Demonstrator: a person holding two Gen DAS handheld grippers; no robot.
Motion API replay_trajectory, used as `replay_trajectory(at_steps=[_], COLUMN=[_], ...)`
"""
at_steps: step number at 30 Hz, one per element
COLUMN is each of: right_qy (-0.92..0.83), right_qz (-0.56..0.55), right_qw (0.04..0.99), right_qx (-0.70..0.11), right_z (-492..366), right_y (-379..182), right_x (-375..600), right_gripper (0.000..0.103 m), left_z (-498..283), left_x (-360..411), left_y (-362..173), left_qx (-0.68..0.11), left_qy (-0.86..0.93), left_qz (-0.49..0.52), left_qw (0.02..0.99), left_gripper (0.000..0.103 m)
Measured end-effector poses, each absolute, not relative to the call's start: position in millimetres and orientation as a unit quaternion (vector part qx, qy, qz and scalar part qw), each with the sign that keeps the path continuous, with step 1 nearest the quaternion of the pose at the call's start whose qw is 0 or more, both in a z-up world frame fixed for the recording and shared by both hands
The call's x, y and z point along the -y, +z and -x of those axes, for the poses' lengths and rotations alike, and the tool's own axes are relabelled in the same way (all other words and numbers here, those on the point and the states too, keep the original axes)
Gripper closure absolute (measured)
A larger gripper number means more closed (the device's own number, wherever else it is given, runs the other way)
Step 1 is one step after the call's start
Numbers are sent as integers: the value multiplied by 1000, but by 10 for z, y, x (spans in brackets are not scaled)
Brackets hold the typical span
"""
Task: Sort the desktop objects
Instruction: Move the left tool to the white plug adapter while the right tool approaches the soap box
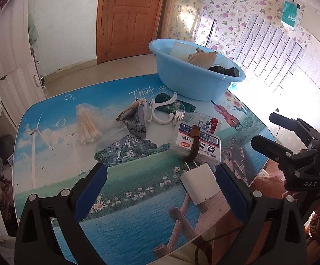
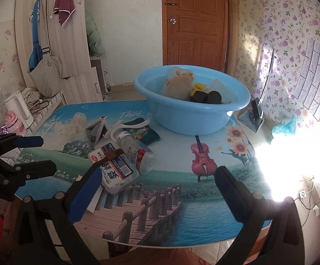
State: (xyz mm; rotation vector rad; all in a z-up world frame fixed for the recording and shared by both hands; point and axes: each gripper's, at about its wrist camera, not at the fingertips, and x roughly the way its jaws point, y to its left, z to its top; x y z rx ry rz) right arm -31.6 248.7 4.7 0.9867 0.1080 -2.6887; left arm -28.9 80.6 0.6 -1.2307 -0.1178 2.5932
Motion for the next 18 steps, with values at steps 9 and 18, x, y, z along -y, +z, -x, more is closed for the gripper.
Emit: replay_trajectory(at_steps=[9, 18], right_qy=[-912, -906], right_qz=[-372, -385], right_qw=[167, 169], right_qx=[-47, -50], right_z=[286, 251], right_y=[-82, -214], right_x=[-2362, -2309], right_gripper=[0, 7], left_z=[206, 133], left_x=[-719, -662], left_y=[-157, -316], left_qx=[42, 52], left_qy=[888, 881], left_qz=[440, 451], left_qw=[127, 133], left_gripper=[4, 4])
